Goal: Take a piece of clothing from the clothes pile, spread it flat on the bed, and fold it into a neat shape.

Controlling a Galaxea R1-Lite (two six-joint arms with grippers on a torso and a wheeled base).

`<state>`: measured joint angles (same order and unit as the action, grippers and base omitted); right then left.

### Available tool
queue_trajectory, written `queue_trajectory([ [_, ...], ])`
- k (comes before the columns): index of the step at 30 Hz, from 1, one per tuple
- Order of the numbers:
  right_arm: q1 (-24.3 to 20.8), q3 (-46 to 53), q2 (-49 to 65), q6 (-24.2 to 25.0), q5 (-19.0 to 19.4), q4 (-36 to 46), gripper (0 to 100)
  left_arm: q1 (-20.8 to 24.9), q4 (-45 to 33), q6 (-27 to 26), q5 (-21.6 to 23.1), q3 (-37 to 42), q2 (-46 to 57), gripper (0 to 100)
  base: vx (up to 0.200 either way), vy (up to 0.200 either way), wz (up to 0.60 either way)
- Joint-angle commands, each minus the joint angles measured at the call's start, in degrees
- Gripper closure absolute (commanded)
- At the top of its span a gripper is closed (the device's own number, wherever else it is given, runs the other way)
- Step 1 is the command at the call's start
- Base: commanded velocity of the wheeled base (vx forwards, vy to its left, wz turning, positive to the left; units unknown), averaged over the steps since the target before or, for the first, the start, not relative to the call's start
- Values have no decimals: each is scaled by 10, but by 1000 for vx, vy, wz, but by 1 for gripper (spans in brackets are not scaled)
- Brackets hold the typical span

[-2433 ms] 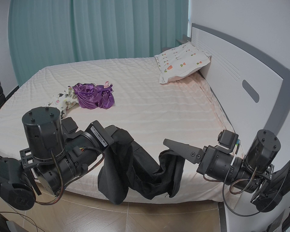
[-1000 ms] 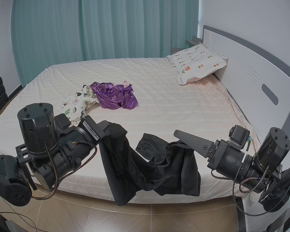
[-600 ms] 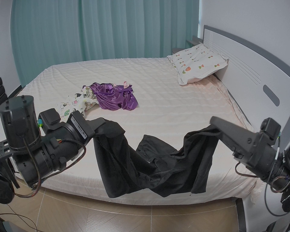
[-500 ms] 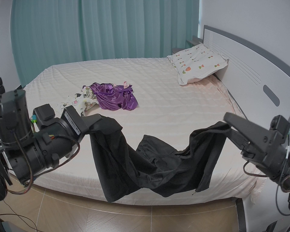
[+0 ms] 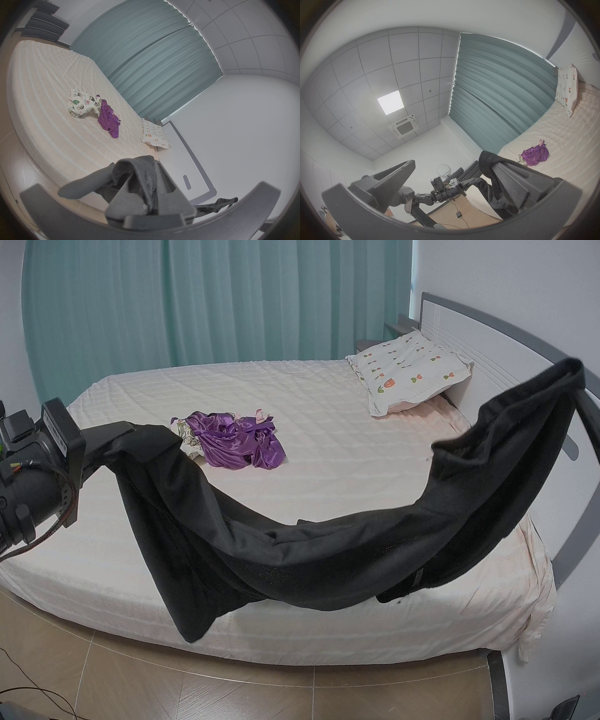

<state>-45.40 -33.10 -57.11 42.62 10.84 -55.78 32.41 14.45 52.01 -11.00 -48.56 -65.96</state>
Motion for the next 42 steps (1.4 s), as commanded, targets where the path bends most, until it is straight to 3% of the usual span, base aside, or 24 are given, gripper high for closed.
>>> queue_trajectory([
  [1, 29, -39, -17, 5, 4, 7, 0, -13, -6, 0, 1, -10, 10, 100, 0, 0, 0],
  [5, 74, -76, -56, 32, 24, 8, 0, -19, -6, 4, 1, -20, -16, 100, 0, 0, 0],
  [9, 155, -111, -119, 77, 57, 1, 0, -40, -4, 36, 1, -48, -65, 100, 0, 0, 0],
  [17, 223, -146, -259, 97, 62, -23, 0, -96, 9, 47, 0, -104, -170, 100, 0, 0, 0],
  [25, 240, -184, -394, 98, 56, -100, 0, -111, 40, 52, -1, -165, -290, 100, 200, 0, 0],
  [42, 271, -260, -535, 93, 35, -104, 0, -126, 43, 64, 2, -265, -454, 100, 200, 0, 0],
])
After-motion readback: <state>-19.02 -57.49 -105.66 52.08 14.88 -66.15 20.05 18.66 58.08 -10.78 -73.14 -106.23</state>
